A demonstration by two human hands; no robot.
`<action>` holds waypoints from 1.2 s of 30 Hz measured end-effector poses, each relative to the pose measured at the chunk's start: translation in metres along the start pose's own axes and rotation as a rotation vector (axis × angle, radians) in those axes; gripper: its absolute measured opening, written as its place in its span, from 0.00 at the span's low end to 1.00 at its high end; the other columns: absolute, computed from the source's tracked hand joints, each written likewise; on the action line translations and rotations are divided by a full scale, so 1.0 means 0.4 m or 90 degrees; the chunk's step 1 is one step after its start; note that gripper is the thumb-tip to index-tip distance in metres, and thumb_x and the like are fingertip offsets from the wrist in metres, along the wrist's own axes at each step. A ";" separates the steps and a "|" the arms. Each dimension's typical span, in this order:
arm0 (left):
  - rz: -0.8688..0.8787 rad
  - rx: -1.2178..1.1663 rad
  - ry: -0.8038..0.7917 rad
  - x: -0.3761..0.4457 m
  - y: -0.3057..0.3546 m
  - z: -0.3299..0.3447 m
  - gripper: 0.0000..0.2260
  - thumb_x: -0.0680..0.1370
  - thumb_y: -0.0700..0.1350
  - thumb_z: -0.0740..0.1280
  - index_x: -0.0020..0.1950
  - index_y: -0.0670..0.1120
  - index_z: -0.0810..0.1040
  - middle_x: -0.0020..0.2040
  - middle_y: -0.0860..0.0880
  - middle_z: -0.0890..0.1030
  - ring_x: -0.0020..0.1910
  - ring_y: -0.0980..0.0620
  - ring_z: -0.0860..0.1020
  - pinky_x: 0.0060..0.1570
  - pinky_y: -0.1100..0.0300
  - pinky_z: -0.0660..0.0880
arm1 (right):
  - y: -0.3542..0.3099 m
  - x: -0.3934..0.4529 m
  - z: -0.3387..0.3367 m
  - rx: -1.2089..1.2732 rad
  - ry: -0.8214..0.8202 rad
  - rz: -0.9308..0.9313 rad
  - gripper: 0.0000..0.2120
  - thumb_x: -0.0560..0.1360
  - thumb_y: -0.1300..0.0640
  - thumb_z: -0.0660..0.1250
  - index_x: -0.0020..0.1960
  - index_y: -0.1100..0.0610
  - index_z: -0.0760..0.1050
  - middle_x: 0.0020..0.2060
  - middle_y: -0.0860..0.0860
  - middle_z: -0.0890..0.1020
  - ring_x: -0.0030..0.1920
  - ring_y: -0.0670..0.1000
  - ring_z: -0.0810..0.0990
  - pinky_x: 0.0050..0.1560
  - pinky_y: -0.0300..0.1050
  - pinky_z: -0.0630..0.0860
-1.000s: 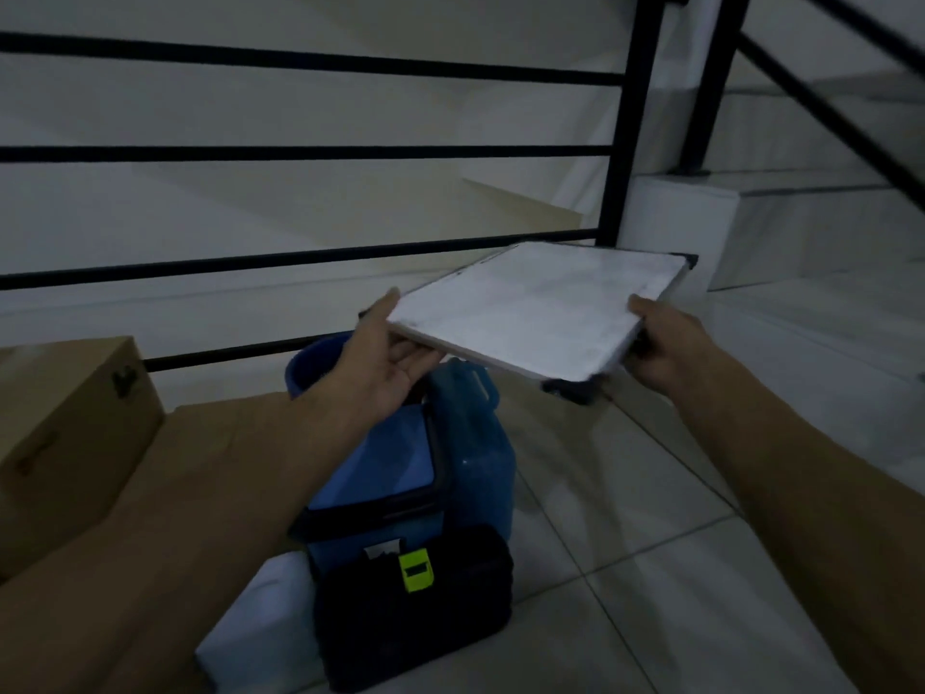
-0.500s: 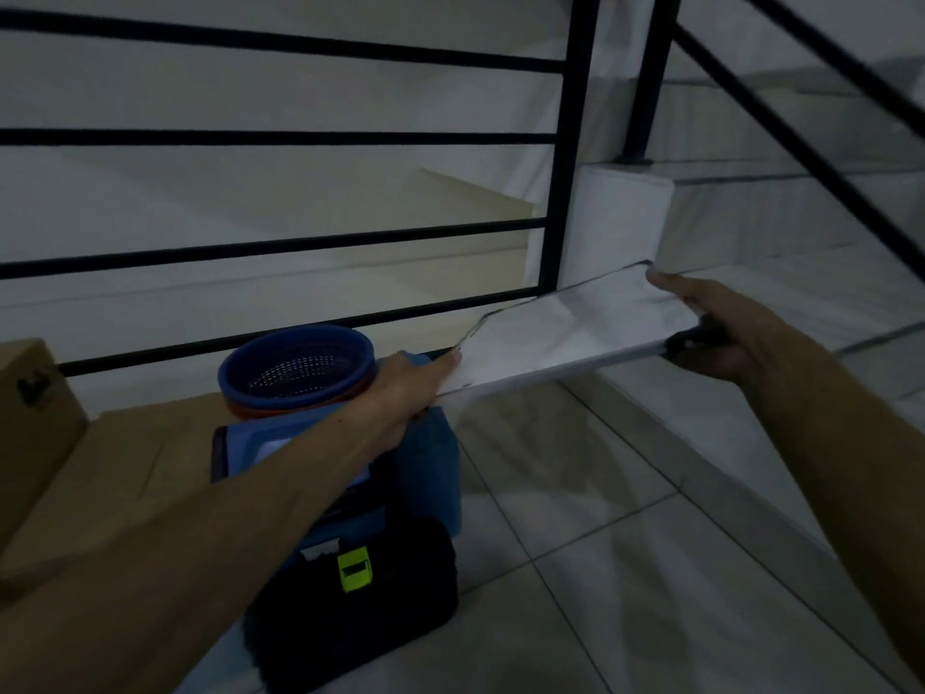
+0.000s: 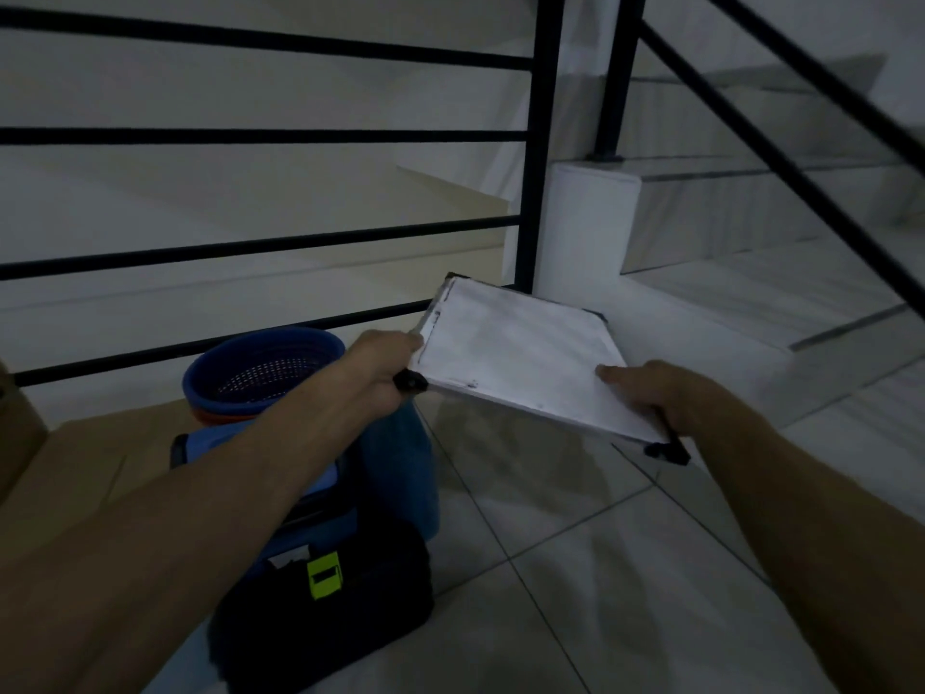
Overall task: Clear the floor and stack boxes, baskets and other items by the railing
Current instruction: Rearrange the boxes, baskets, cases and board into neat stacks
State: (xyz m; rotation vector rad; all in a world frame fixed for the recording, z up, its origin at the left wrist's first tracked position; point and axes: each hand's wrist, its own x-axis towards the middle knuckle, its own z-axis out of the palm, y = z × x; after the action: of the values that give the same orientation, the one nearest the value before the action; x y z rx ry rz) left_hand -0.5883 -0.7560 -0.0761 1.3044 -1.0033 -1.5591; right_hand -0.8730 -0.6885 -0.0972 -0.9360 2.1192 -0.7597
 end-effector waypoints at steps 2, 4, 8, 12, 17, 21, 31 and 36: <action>0.016 -0.003 0.000 -0.009 0.025 0.013 0.06 0.82 0.36 0.63 0.45 0.39 0.75 0.45 0.41 0.79 0.38 0.47 0.77 0.29 0.56 0.79 | -0.001 0.021 0.031 -0.068 -0.012 -0.012 0.42 0.78 0.33 0.61 0.77 0.65 0.62 0.67 0.60 0.72 0.61 0.62 0.75 0.62 0.55 0.73; 0.027 -0.016 0.001 -0.019 0.040 0.030 0.09 0.82 0.34 0.62 0.43 0.40 0.73 0.41 0.42 0.77 0.36 0.47 0.75 0.26 0.57 0.77 | -0.024 0.021 0.050 -0.121 -0.054 -0.017 0.43 0.76 0.30 0.57 0.75 0.65 0.65 0.61 0.60 0.73 0.50 0.58 0.75 0.50 0.50 0.72; 0.017 -0.074 -0.008 -0.013 0.035 0.039 0.04 0.81 0.32 0.63 0.49 0.38 0.76 0.44 0.41 0.78 0.39 0.44 0.78 0.23 0.54 0.79 | -0.098 -0.024 0.094 -0.203 -0.202 -0.033 0.55 0.65 0.20 0.56 0.79 0.58 0.60 0.73 0.58 0.68 0.65 0.60 0.73 0.65 0.56 0.70; 0.043 -0.068 -0.003 0.008 0.010 0.051 0.11 0.77 0.32 0.66 0.59 0.36 0.76 0.51 0.38 0.80 0.45 0.41 0.81 0.30 0.52 0.81 | -0.128 -0.060 0.138 -0.063 -0.343 -0.084 0.47 0.64 0.18 0.56 0.73 0.46 0.68 0.65 0.51 0.73 0.66 0.58 0.73 0.62 0.58 0.70; 0.038 -0.071 0.006 0.021 -0.038 0.083 0.20 0.68 0.31 0.70 0.60 0.37 0.76 0.57 0.34 0.79 0.53 0.36 0.81 0.42 0.38 0.82 | -0.157 -0.068 0.165 -0.026 -0.425 -0.164 0.44 0.68 0.29 0.69 0.79 0.40 0.58 0.79 0.51 0.60 0.75 0.62 0.63 0.67 0.66 0.71; 0.026 -0.045 0.022 0.044 -0.065 0.089 0.16 0.73 0.31 0.70 0.61 0.35 0.76 0.53 0.37 0.78 0.46 0.41 0.79 0.38 0.47 0.82 | -0.151 -0.062 0.202 -0.070 -0.386 -0.183 0.45 0.67 0.41 0.79 0.77 0.36 0.60 0.78 0.50 0.61 0.74 0.62 0.63 0.65 0.68 0.72; 0.019 0.007 0.036 0.081 -0.162 0.100 0.14 0.75 0.37 0.72 0.57 0.42 0.70 0.54 0.38 0.77 0.52 0.38 0.81 0.45 0.38 0.82 | -0.054 -0.011 0.284 0.108 -0.424 -0.184 0.33 0.74 0.62 0.71 0.69 0.33 0.67 0.73 0.51 0.70 0.70 0.58 0.65 0.56 0.64 0.73; 0.038 0.037 0.036 0.097 -0.190 0.085 0.14 0.75 0.40 0.73 0.55 0.44 0.70 0.53 0.38 0.78 0.49 0.40 0.81 0.43 0.46 0.83 | -0.035 0.011 0.317 0.166 -0.462 -0.191 0.32 0.72 0.67 0.69 0.60 0.31 0.71 0.67 0.50 0.74 0.66 0.56 0.70 0.65 0.72 0.67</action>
State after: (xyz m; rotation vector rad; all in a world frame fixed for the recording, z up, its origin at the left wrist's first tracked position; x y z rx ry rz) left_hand -0.6339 -0.7666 -0.1550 1.3396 -1.0486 -1.4500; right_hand -0.7717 -0.7292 -0.1636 -1.1763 1.2390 -0.6802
